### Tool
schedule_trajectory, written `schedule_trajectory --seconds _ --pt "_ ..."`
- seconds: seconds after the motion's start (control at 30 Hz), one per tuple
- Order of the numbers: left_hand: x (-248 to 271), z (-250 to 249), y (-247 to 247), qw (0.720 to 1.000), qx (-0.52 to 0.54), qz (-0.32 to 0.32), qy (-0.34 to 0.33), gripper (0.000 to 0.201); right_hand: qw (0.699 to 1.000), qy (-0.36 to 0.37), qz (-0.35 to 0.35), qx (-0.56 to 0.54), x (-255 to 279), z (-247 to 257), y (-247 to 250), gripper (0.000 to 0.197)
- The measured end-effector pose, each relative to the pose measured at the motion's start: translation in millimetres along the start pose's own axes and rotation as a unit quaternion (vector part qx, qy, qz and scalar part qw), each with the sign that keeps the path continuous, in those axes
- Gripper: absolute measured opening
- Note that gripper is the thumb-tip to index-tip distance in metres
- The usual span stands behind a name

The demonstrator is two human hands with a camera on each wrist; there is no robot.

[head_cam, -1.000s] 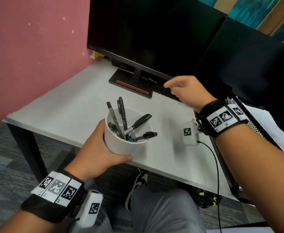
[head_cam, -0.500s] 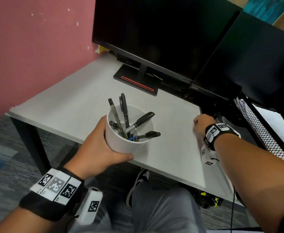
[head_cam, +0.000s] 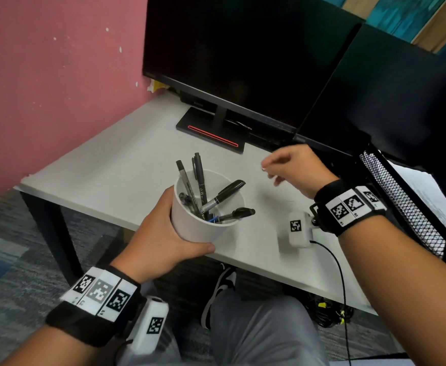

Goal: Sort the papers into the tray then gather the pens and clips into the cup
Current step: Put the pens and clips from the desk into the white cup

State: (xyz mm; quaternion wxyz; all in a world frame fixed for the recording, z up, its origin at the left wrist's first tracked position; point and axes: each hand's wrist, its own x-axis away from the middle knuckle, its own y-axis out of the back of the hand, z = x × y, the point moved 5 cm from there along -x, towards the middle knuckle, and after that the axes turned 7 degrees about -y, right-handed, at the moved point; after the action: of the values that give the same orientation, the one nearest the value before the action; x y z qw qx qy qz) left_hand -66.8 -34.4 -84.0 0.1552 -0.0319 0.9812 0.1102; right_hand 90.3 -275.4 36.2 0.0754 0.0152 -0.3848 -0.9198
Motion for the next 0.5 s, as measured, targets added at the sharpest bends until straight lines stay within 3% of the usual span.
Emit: schedule_trajectory --seconds 0.17,0.27,0.4,0.5 --pt "0 -1 -2 1.000 -0.005 -0.001 -0.003 0.103 0.979 0.148 0.134 0.052 54 91 -23 0.020" --pt "0 -3 1 1.000 -0.002 -0.006 -0.003 0.102 0.968 0.199 0.136 0.067 71 99 -29 0.029" --pt "-1 -3 8 1.000 -0.018 -0.017 -0.001 0.091 0.986 0.142 0.074 -0.050 63 56 -25 0.058" --pt "-1 -4 9 0.999 -0.019 -0.032 0.002 0.093 0.974 0.065 0.190 -0.105 74 19 -47 0.078"
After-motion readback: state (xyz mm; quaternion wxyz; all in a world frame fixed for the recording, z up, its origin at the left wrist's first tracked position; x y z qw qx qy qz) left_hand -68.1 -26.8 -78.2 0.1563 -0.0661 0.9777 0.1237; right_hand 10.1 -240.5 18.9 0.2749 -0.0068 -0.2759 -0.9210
